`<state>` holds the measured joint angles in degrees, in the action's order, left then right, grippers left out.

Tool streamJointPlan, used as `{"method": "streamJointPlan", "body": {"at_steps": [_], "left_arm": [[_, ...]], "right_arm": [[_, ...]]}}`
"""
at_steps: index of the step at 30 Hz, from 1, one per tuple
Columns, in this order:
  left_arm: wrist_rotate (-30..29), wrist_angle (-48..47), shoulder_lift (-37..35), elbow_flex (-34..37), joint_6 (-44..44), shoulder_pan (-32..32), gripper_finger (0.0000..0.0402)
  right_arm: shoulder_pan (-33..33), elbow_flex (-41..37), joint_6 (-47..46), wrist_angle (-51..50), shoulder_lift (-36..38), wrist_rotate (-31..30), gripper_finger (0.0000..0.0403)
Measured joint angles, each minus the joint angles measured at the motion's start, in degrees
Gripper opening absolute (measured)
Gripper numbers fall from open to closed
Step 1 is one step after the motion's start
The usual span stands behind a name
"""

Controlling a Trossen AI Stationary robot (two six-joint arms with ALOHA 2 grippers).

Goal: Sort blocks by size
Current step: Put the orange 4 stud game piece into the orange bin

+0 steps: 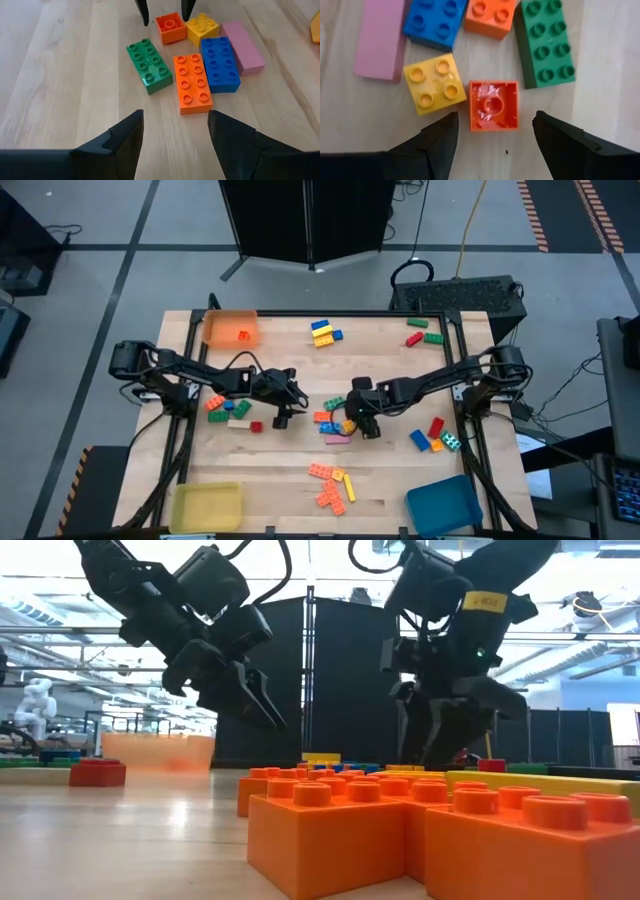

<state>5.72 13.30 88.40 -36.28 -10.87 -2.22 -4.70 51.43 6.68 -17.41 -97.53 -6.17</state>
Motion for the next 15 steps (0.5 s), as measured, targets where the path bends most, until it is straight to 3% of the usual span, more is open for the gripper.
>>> {"method": "streamJointPlan", "body": {"at_steps": [8,15], "left_arm": [[0.0,1.03,-0.02,-0.18,0.0,0.0,0.0223],[0.0,1.42,-0.02,-0.18,-0.35,0.0,0.0223]], "right_arm": [[0.21,0.1,0.0,2.39,-3.06,0.48,0.0245],[0.21,0.38,-2.19,2.37,-3.04,0.76,0.0177]]}}
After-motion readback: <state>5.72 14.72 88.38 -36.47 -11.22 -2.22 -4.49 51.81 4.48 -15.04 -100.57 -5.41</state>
